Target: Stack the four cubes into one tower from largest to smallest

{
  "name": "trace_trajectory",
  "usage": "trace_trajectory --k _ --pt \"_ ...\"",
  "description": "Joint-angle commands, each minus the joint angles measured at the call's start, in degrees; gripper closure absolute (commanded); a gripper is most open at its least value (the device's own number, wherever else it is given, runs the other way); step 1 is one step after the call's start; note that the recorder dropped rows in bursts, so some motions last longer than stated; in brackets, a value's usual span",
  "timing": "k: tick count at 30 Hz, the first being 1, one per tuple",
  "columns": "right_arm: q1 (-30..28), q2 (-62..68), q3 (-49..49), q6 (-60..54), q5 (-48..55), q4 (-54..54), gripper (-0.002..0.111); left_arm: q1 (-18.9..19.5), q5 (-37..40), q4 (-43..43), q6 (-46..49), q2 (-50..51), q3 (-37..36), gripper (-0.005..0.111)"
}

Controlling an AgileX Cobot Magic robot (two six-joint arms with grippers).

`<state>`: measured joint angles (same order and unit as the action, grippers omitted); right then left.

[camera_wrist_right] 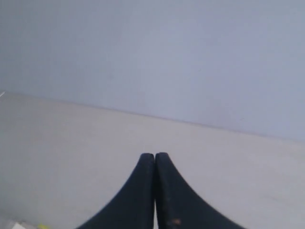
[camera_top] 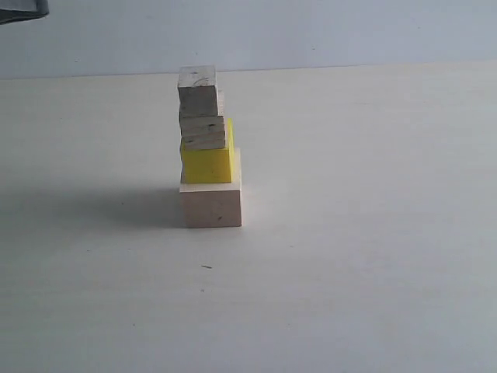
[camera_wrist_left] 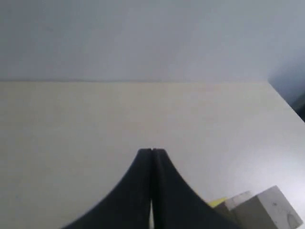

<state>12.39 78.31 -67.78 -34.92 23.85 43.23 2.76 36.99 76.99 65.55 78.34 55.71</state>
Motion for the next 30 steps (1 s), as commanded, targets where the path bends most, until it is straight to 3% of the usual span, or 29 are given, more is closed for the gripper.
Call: trace_trajectory --k 1,7,16,21,30 --pt "-0.2 -10.1 8.8 -3.9 -11.2 -1.0 0.108 0.1 -9.6 3.3 3.0 -10.9 -5.9 0.107" --pt "-0.2 -22.8 17.8 -4.5 -15.8 -0.8 0.108 0.1 -12.3 3.3 3.0 -27.1 -11.3 0.107" --pt "-0.2 -39.5 26.7 -4.5 -17.3 -4.5 0.108 0.1 -24.3 3.1 3.0 -49.8 -20.3 0.107" --pt "-0.2 -44.0 27.5 -3.7 -14.3 -7.0 0.108 0.1 -24.9 3.1 3.0 -54.3 -25.6 0.107" --pt "-0.2 -46.9 27.5 -3.4 -14.3 -6.6 0.108 0.1 -25.2 3.1 3.0 -55.1 -26.2 0.107"
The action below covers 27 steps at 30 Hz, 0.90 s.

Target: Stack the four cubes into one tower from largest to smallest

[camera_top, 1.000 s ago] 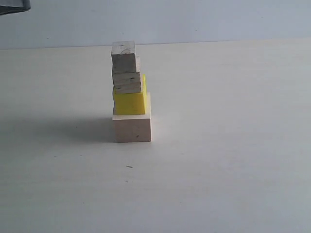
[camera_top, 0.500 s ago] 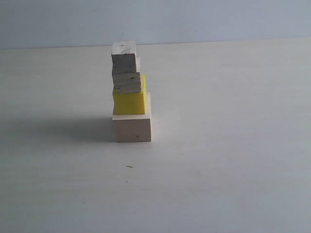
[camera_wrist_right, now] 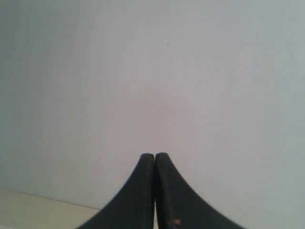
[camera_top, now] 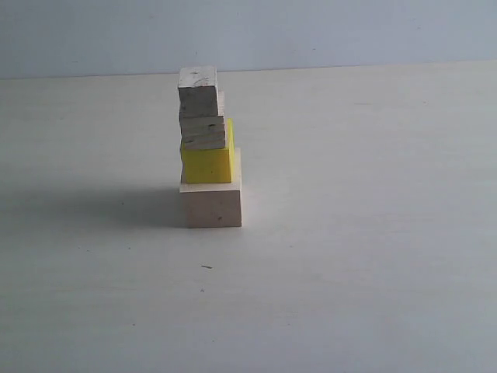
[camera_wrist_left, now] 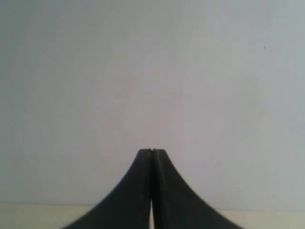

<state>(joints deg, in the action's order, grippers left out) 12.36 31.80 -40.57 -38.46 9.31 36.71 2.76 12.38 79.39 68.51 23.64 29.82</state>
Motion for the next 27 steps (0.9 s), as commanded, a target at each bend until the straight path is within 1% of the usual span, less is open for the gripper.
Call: trace_trajectory --k 1,9,12,14,15,18,20,23,25,27 --pt "-0.2 -0.4 0.3 0.1 0.3 -0.1 0.108 0.1 -0.6 0.7 0.1 -0.4 -0.3 0.107" --pt "-0.2 -0.4 0.3 0.1 0.3 -0.1 0.108 -0.3 -0.6 0.7 0.1 -1.1 -0.3 0.107" --pt "-0.2 -0.4 0.3 0.1 0.3 -0.1 0.108 -0.6 -0.6 0.7 0.1 -4.4 -0.3 0.107" --pt "-0.2 -0.4 0.3 0.1 0.3 -0.1 0.108 -0.6 -0.8 0.6 0.1 -9.8 -0.3 0.107" --pt "-0.2 -0.4 0.3 0.1 0.3 -0.1 0.108 -0.6 -0.8 0.0 0.1 -10.7 -0.3 0.107" --pt "-0.2 -0.4 0.3 0.1 0.3 -0.1 0.108 -0.6 -0.7 -7.7 0.1 -13.1 -0.3 0.107" --pt "-0.2 -0.4 0.3 0.1 0.3 -0.1 0.108 -0.6 -0.7 -10.5 0.1 -13.1 -0.4 0.107" --pt "-0.2 -0.4 0.3 0.1 0.3 -0.1 0.108 -0.6 -0.5 -11.4 -0.5 -13.2 -2.3 0.107" --pt "-0.2 -0.4 0.3 0.1 0.3 -0.1 0.108 -0.6 -0.5 -15.9 -5.3 -14.1 -4.4 0.107" --pt "-0.2 -0.4 0.3 0.1 0.3 -0.1 0.108 -0.6 -0.5 -26.0 -16.4 -15.6 -6.9 0.107"
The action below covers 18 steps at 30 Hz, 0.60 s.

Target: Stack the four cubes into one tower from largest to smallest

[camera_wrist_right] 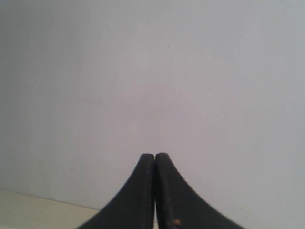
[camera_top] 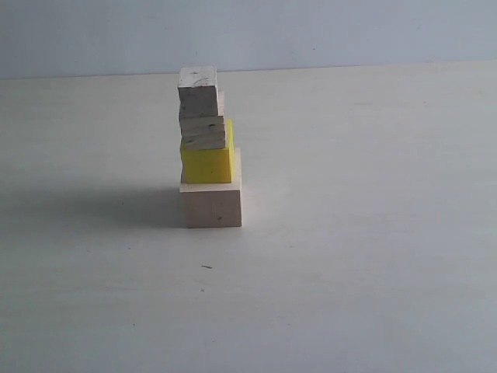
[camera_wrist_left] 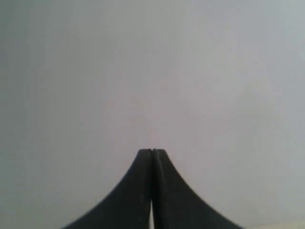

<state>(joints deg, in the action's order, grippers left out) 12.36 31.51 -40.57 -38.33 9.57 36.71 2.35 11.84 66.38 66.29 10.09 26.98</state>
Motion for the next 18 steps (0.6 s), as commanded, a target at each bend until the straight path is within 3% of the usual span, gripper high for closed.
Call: trace_trajectory --k 1,6,9,18 --pt "-0.2 -0.1 0.3 0.0 0.0 -0.1 0.108 -0.2 0.0 -18.9 -21.1 -2.5 -5.3 0.107" --pt "-0.2 -0.1 0.3 0.0 -0.2 -0.1 0.108 -0.1 0.0 -45.7 -49.4 -4.1 -10.8 0.107" --pt "-0.2 -0.1 0.3 0.0 -0.6 -0.1 0.108 -0.1 0.0 -55.9 -61.3 -5.1 -13.8 0.107" --pt "-0.2 -0.1 0.3 0.0 -0.6 -0.1 0.108 -0.1 1.1 -61.3 -63.7 -7.9 -21.5 0.107"
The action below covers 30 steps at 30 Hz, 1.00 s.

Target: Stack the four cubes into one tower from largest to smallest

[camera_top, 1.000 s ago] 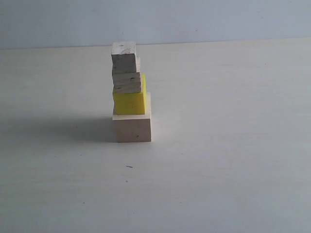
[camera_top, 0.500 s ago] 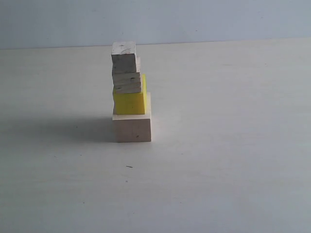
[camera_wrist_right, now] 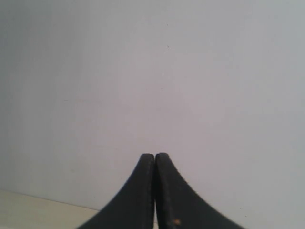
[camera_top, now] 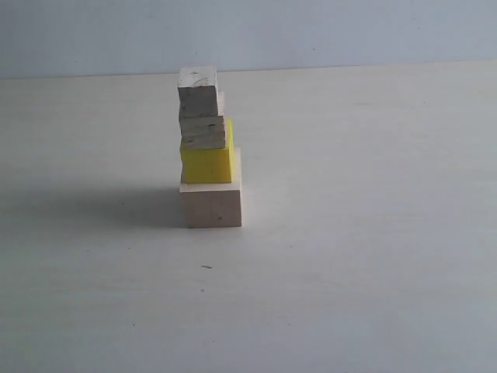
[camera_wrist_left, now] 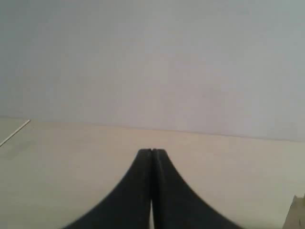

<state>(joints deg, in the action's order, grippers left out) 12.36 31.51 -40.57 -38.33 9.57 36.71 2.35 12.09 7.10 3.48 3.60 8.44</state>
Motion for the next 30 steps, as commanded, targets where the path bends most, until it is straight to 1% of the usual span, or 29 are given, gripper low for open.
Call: trace_trajectory --k 1,4,8,10,14,30 --pt "-0.2 -0.1 0.3 0.0 -0.6 -0.1 0.108 -0.1 1.5 -2.4 -0.9 -1.9 -3.7 0.107" --pt "-0.2 -0.1 0.3 0.0 -0.6 -0.1 0.108 -0.1 3.3 -2.7 -0.9 -3.4 -5.8 0.107" --pt "-0.2 -0.1 0.3 0.0 -0.6 -0.1 0.108 -0.1 3.4 -2.7 -1.0 -3.6 -8.4 0.107" --pt "-0.2 -0.1 0.3 0.0 -0.6 -0.1 0.108 -0.1 3.5 -2.6 -1.0 -3.6 -8.4 0.107" --pt "-0.2 -0.1 0.3 0.0 -0.6 0.6 0.108 -0.1 8.2 -2.5 -0.9 -3.6 -8.4 0.107" --pt "-0.2 -0.1 0.3 0.0 -0.6 0.8 0.108 -0.1 8.2 -2.5 -0.9 -3.6 -8.4 0.107"
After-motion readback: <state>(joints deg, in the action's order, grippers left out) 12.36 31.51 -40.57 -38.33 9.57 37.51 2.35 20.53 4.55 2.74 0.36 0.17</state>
